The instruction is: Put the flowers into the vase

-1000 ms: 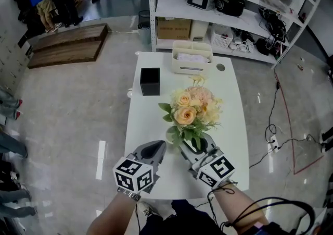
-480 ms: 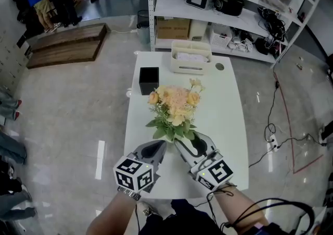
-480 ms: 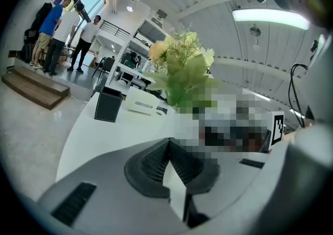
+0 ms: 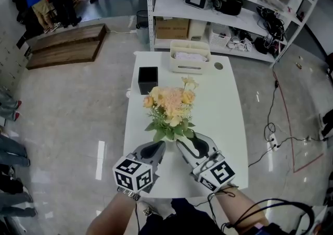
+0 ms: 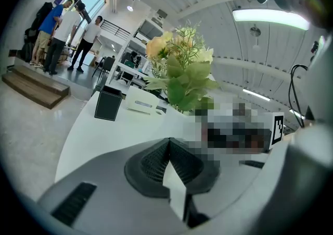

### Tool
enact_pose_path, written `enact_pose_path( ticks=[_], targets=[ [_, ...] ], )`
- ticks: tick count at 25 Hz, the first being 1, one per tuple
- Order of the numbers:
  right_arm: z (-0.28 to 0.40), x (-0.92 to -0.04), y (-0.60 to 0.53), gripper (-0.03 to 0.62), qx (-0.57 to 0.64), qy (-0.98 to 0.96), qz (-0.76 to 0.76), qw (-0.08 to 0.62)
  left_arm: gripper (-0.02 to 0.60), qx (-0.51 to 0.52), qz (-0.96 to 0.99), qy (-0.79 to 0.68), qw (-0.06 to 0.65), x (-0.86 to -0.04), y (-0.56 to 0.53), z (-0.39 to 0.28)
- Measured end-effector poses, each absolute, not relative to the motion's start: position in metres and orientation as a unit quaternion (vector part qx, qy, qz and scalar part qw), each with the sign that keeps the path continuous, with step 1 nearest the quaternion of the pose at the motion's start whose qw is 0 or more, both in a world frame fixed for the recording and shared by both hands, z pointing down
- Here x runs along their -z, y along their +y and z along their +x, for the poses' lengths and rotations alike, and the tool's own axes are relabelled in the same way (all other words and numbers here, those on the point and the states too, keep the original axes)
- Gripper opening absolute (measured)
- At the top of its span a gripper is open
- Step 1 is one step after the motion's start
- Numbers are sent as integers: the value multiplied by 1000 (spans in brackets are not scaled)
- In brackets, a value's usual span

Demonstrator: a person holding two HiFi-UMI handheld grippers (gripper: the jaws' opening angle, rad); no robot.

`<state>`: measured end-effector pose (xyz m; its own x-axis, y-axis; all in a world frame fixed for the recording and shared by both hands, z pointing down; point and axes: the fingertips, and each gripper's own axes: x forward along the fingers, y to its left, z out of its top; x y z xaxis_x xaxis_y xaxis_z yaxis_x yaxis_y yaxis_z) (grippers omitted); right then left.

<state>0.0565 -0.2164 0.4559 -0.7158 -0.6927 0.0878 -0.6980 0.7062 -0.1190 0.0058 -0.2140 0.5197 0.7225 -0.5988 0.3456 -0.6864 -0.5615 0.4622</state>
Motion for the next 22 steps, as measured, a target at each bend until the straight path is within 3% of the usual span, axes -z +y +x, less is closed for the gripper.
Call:
enact_pose_path(
  ticks=[5, 7, 8, 22],
  targets=[
    [70, -455, -209, 105, -89, -915, 393, 9, 2, -71, 880, -368, 293, -515, -209, 2],
    [77, -458, -204, 17, -100, -910, 403, 8, 2, -67, 881, -368, 291, -512, -205, 0],
    [79, -460, -201, 4, -105, -907, 407, 9, 2, -63, 881, -368, 289, -509, -202, 0],
    [56, -456, -123, 3, -141, -892, 430, 18, 2, -15, 886, -358, 294, -460, -134, -41]
  ],
)
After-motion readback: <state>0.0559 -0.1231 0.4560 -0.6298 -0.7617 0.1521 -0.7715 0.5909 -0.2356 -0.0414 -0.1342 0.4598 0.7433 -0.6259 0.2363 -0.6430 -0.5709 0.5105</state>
